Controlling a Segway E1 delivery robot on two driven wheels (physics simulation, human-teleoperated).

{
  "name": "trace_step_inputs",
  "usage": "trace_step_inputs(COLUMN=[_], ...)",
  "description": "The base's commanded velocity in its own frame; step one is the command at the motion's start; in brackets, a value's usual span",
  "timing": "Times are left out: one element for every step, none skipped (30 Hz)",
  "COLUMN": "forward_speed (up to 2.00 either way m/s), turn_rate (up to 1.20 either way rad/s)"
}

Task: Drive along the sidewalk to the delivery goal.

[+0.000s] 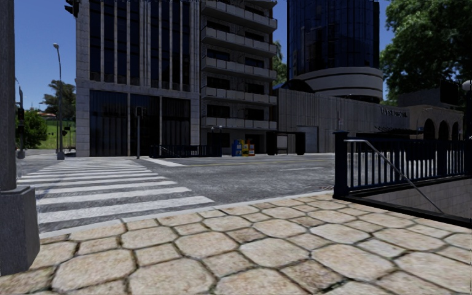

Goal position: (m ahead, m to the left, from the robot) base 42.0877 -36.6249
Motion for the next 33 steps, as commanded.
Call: trace_step_inputs(forward_speed=[1.78,1.78,1.78,1.78,1.78,1.78,1.78,1.78,1.78,1.78,1.78,1.78,1.78,1.78,1.78,1.78,1.78,1.78,1.78,1.78,1.78,1.78,1.78,1.78,1.78,1.78,1.78,1.78,1.78,1.78,1.78,1.78,1.78], turn_rate=[0.60,0.60,0.60,0.60,0.60,0.60,0.60,0.60,0.60,0.60,0.60,0.60,0.60,0.60,0.60,0.60,0.60,0.60,0.60,0.60,0.60,0.58,0.58,0.58,0.57,0.56,0.53,0.46,0.46,0.43,0.42,0.37,0.35])
